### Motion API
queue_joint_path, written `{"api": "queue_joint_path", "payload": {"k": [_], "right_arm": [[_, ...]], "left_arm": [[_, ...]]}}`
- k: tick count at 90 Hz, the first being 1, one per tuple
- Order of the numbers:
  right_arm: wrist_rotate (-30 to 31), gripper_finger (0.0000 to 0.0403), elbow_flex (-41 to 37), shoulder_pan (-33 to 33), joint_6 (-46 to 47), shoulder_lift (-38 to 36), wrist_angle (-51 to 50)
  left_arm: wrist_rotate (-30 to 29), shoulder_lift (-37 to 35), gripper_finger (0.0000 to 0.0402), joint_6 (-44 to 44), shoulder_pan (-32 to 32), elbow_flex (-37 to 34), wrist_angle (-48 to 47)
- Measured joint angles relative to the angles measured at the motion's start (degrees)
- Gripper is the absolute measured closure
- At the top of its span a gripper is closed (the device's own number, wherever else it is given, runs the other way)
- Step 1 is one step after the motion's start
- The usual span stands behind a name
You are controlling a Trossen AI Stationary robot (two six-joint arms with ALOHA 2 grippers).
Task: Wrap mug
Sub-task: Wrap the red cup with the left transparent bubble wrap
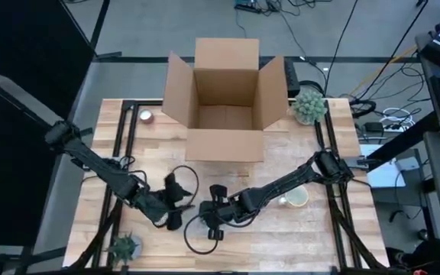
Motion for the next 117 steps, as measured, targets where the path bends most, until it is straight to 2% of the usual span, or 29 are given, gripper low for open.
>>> {"api": "queue_joint_path", "payload": {"k": [8, 32, 46, 61, 73, 87, 117], "right_arm": [[0.0, 0.0403, 0.0, 0.0, -0.6, 0.0, 0.5], [-0.5, 0.0403, 0.8, 0.0, -0.7, 0.0, -1.3], [-3.2, 0.0403, 6.6, 0.1, -0.8, 0.1, -10.4], [-2.8, 0.0403, 13.2, 0.0, -0.8, -0.4, -20.2], [-2.8, 0.0399, 16.9, 0.0, -0.9, -0.4, -24.0], [-2.9, 0.0368, 17.7, 0.1, -1.0, -0.4, -24.6], [-2.6, 0.0286, 17.6, 2.6, 3.3, -1.4, -36.6]], "left_arm": [[1.7, 3.9, 0.0221, 3.6, 0.7, 0.0, 5.4], [2.8, 12.9, 0.0221, 2.2, 1.7, 0.2, 7.3], [4.0, 13.4, 0.0221, 0.3, 1.7, 0.2, 6.7], [4.7, 12.9, 0.0221, 0.7, 1.7, 0.0, 6.0], [5.5, 13.2, 0.0221, 0.8, 1.7, -0.3, 5.2], [5.4, 13.1, 0.0221, 0.8, 1.7, -0.3, 6.4], [5.8, 13.1, 0.0221, 0.7, 1.7, 0.9, 6.7]]}}
